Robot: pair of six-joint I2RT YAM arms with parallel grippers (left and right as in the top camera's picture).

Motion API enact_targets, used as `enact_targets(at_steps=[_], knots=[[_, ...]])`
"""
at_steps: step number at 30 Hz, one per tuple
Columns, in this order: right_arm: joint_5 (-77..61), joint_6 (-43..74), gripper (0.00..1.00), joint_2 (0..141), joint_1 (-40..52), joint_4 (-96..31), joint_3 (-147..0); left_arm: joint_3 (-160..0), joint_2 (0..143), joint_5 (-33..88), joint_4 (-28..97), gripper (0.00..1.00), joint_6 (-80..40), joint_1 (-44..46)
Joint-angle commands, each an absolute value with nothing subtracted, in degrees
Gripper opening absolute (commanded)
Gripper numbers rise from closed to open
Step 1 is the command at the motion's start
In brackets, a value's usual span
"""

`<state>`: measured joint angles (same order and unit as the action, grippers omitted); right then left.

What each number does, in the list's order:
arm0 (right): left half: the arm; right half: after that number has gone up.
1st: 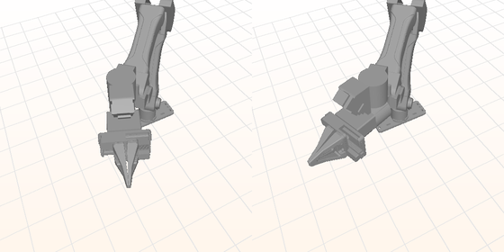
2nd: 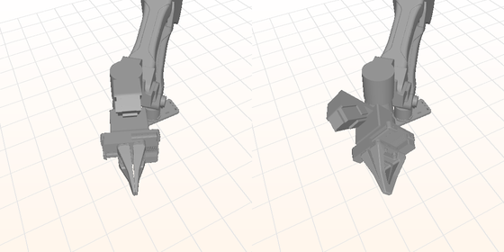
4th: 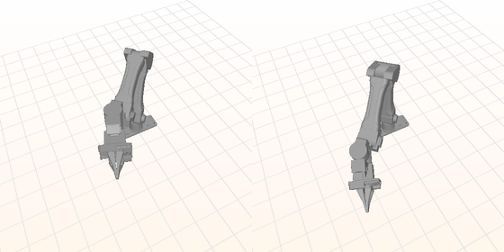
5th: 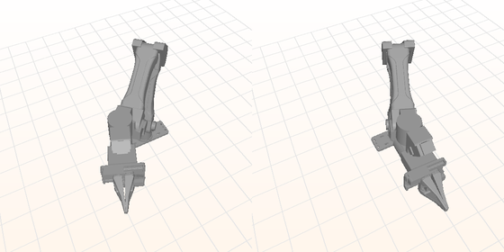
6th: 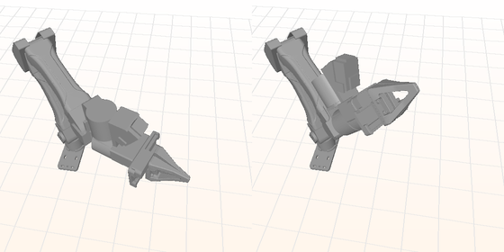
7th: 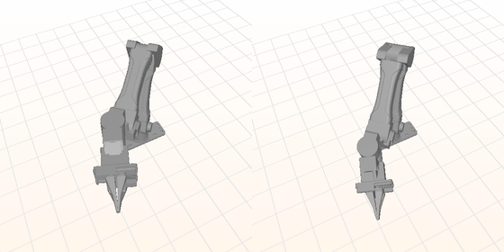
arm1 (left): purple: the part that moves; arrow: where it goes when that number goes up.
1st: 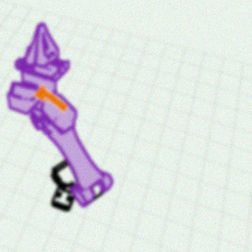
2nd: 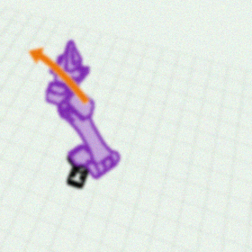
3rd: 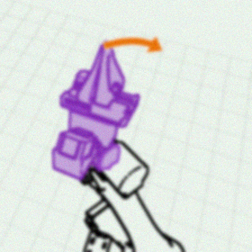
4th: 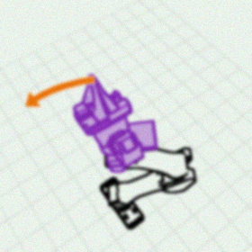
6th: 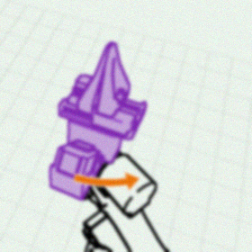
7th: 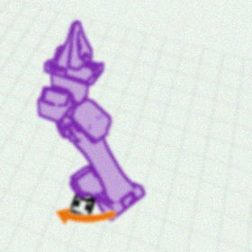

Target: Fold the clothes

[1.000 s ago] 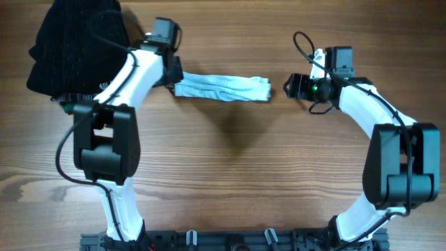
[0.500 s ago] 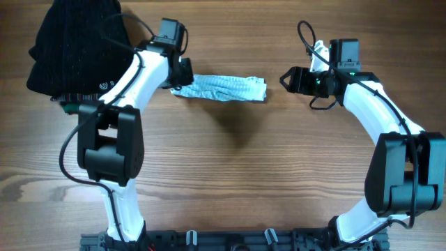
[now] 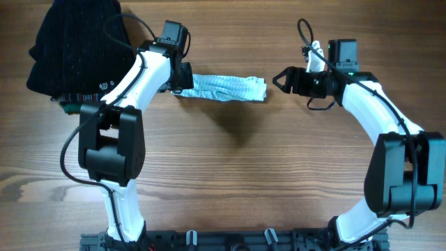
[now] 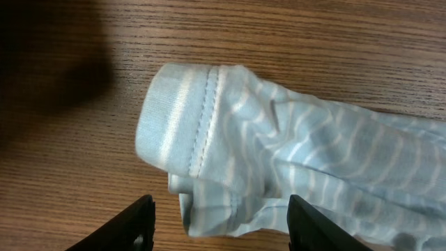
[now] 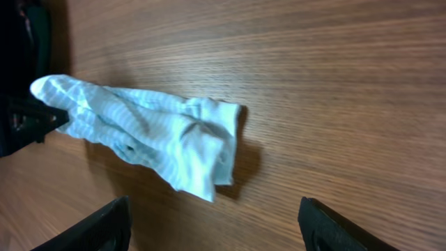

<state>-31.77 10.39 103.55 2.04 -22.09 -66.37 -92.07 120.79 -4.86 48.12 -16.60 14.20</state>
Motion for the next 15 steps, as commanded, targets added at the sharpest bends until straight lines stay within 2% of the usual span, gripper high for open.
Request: enact_targets(at_steps=[1, 15], knots=[[-33.52, 12.27, 0.77, 104.49, 3.92, -20.58, -67.29, -91.83, 116.25, -6.11, 48.25, 0.60, -15.35, 13.93], [-31.62, 15.33, 0.77, 111.94, 6.85, -17.80, -67.29, -91.83, 111.00, -6.07, 45.32, 0.44, -14.00, 13.93]])
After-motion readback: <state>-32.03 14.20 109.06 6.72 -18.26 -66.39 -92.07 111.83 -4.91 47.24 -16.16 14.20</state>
